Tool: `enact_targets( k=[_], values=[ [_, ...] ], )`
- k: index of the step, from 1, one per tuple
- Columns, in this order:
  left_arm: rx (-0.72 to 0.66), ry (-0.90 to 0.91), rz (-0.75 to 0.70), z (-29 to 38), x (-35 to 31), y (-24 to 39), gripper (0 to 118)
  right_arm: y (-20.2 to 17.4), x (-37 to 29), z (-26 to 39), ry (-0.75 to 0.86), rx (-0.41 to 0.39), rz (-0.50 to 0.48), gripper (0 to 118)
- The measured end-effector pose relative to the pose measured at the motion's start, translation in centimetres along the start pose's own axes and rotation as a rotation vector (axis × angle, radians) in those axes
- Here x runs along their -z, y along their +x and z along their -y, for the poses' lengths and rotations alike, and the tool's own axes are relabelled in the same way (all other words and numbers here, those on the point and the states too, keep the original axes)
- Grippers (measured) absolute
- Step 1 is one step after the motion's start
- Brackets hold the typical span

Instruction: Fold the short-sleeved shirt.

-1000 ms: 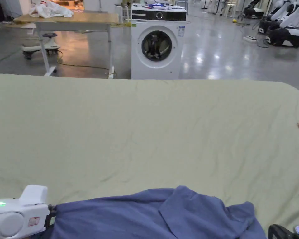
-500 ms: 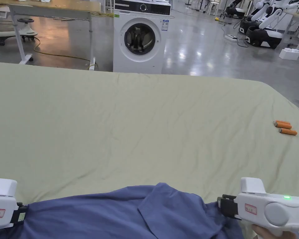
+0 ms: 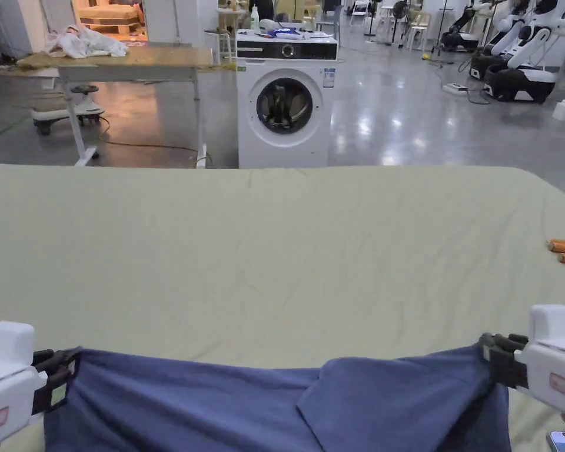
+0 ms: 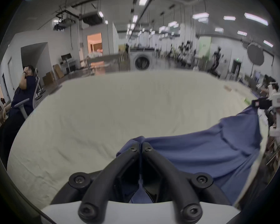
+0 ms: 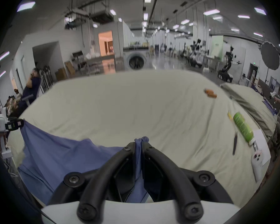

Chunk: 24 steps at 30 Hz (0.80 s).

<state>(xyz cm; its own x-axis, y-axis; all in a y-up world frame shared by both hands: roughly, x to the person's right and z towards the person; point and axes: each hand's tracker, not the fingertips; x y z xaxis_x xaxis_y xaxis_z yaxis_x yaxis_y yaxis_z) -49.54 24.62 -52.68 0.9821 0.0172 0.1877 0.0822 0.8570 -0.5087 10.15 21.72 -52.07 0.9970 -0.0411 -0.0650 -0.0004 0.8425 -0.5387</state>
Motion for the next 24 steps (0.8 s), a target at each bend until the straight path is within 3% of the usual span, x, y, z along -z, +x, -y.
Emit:
enact_targets(
  k=[6, 12, 18, 24],
  values=[
    [0.062, 0.262, -0.014, -6.2, -10.4, 0.6, 0, -0.7, -6.5, -5.5, 0.208, 0.037, -0.02, 4],
    [0.112, 0.471, -0.102, -13.2, -17.0, -0.1, 0, -2.2, -10.1, -13.6, 0.38, 0.02, -0.012, 4],
    [0.151, 0.616, -0.205, -18.7, -19.8, -0.8, 0, -3.9, -12.5, -21.7, 0.499, 0.036, -0.036, 4],
    [0.199, 0.625, -0.278, -24.0, -18.8, -1.6, 0, -4.8, -10.7, -29.7, 0.568, -0.05, 0.016, 4]
  ],
)
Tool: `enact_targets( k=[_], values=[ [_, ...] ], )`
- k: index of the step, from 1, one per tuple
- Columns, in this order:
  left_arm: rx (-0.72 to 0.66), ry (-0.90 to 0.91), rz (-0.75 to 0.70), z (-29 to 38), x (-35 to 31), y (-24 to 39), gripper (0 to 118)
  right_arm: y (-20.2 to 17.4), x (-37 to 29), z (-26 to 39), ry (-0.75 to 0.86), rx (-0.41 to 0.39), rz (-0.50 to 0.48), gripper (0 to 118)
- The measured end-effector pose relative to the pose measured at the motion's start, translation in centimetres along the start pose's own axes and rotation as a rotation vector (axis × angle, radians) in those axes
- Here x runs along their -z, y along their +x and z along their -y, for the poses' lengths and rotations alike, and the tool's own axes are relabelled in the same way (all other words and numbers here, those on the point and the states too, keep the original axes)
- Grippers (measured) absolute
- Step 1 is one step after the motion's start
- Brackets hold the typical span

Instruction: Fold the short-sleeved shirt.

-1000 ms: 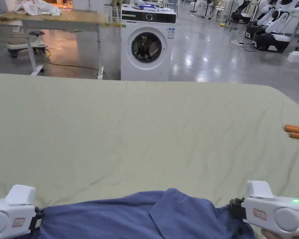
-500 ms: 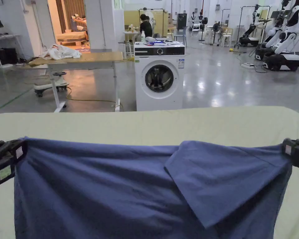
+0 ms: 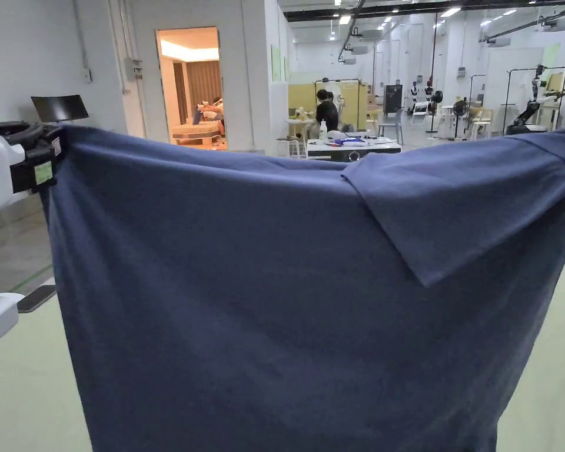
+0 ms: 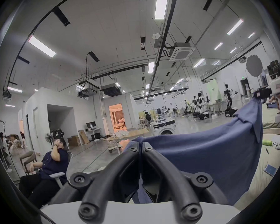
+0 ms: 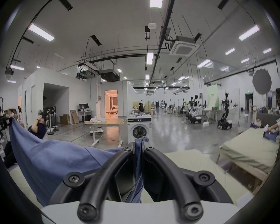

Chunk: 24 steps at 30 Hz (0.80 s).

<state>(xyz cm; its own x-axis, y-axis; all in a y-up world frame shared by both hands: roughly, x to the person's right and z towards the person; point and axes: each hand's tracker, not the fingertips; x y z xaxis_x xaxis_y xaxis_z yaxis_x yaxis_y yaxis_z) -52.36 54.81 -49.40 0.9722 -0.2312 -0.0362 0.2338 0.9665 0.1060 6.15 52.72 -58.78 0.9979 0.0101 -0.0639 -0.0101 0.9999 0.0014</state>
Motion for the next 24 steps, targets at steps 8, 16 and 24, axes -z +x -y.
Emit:
enact_targets(
  k=[8, 16, 24],
  values=[
    [-0.014, -0.085, -0.031, 0.0, 9.6, -0.4, 0, -2.4, 8.2, -2.4, -0.013, -0.088, 0.079, 4],
    [-0.027, -0.131, -0.1, 1.0, 18.2, -0.2, 0, -4.4, 15.8, -3.2, -0.009, -0.172, 0.155, 4],
    [-0.084, -0.148, -0.135, 3.0, 22.5, -0.1, 0, -5.2, 19.7, -2.6, -0.032, -0.135, 0.177, 4]
  ],
)
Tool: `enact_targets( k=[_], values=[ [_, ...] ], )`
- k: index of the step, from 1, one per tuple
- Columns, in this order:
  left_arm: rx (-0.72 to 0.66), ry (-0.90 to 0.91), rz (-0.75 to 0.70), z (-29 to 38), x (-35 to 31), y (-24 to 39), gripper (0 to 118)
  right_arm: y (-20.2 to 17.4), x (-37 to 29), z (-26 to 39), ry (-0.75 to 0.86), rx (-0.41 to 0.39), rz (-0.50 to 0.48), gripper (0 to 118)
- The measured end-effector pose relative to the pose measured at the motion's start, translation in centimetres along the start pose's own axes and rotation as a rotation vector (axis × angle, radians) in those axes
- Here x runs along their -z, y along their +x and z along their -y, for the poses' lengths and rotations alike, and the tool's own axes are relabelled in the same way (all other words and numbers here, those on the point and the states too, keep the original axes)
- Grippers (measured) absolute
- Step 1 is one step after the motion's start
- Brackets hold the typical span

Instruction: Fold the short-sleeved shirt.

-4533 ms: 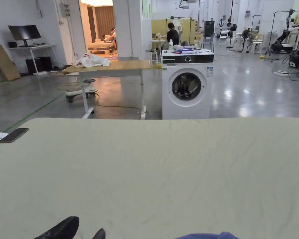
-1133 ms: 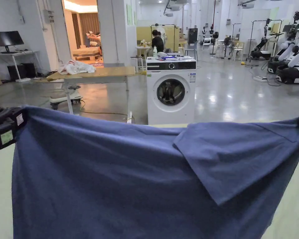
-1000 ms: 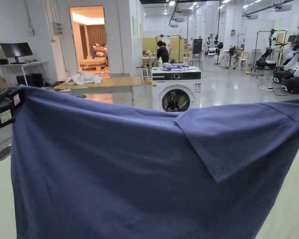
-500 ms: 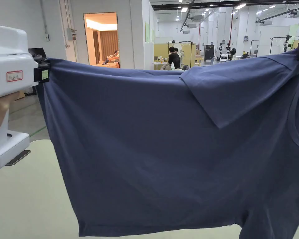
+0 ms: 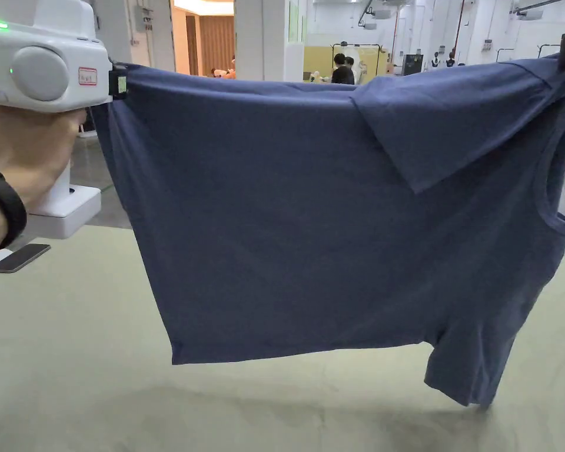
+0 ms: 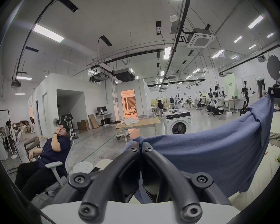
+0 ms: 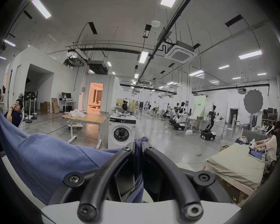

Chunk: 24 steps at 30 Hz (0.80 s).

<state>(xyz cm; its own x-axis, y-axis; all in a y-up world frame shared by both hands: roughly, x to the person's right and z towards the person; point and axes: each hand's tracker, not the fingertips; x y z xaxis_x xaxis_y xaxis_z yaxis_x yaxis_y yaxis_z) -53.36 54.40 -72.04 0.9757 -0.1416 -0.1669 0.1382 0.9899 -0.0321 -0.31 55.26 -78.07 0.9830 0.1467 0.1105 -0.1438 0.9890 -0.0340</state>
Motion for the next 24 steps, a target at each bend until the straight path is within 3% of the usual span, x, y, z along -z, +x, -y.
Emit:
enact_targets(
  k=[9, 19, 24],
  values=[
    [-0.038, -0.146, 0.102, 7.0, 1.0, 0.3, 0, 1.4, 0.8, 7.7, -0.171, 0.132, -0.099, 4],
    [0.049, -0.186, 0.215, 11.8, -6.2, 1.3, 0, 2.1, -5.5, 13.6, -0.222, 0.055, -0.175, 4],
    [0.009, -0.162, 0.314, 14.5, -13.3, 0.4, 0, 3.8, -11.3, 16.6, -0.219, 0.037, -0.239, 4]
  ],
)
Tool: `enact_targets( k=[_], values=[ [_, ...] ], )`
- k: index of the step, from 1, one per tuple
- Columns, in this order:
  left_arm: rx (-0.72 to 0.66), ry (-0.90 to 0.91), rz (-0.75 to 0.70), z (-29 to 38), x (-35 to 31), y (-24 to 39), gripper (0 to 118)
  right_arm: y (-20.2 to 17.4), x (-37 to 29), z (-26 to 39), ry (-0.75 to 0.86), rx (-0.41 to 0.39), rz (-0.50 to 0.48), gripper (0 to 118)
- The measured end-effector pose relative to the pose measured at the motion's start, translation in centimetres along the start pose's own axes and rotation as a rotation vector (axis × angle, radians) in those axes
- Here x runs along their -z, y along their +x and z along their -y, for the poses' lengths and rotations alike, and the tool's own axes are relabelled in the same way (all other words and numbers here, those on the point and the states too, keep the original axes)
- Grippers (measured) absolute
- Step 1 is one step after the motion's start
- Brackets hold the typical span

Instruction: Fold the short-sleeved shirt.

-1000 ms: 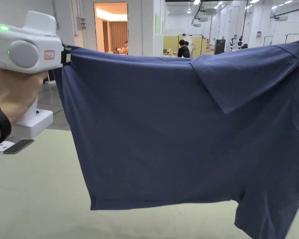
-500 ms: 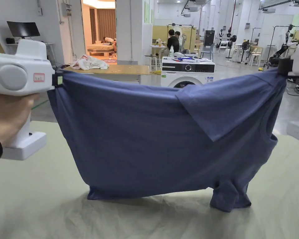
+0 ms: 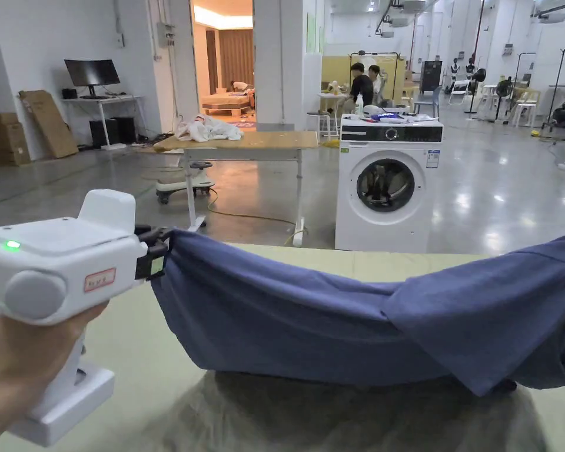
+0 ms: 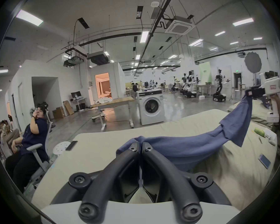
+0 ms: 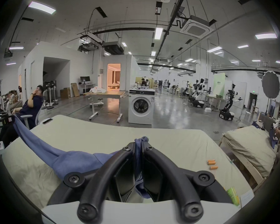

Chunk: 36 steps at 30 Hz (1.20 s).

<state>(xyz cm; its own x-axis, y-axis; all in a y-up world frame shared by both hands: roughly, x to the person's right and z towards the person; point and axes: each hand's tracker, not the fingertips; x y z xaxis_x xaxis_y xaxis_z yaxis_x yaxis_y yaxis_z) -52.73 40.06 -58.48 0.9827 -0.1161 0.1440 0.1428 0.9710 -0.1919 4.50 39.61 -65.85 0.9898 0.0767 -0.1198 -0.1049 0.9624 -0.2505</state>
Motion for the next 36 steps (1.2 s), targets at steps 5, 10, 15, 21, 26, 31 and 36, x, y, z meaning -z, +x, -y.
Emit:
enact_targets(
  k=[5, 10, 15, 21, 26, 31, 36],
  values=[
    [-0.067, -0.037, 0.053, 7.0, -6.5, 1.2, 0, 1.4, -6.5, 7.9, -0.034, 0.164, -0.075, 4],
    [-0.204, -0.045, 0.051, 14.9, -14.1, 2.0, 0, 1.5, -13.9, 16.8, -0.111, 0.287, -0.07, 4],
    [-0.24, -0.124, 0.014, 20.3, -19.3, 4.2, 0, 0.8, -18.7, 22.6, -0.184, 0.372, -0.005, 4],
    [-0.366, -0.245, -0.06, 27.2, -21.0, 5.1, 0, -0.1, -19.7, 28.4, -0.303, 0.427, 0.033, 4],
    [-0.436, -0.309, -0.046, 31.6, -20.5, 4.9, 0, -0.8, -18.5, 32.2, -0.4, 0.399, 0.028, 6],
    [-0.431, -0.387, -0.161, 32.2, -20.7, 4.0, 72, -0.5, -18.6, 35.0, -0.448, 0.389, 0.103, 73],
    [-0.268, -0.283, -0.247, 26.8, -22.9, 5.0, 87, -0.3, -21.0, 32.3, -0.302, 0.402, 0.109, 75]
  ],
)
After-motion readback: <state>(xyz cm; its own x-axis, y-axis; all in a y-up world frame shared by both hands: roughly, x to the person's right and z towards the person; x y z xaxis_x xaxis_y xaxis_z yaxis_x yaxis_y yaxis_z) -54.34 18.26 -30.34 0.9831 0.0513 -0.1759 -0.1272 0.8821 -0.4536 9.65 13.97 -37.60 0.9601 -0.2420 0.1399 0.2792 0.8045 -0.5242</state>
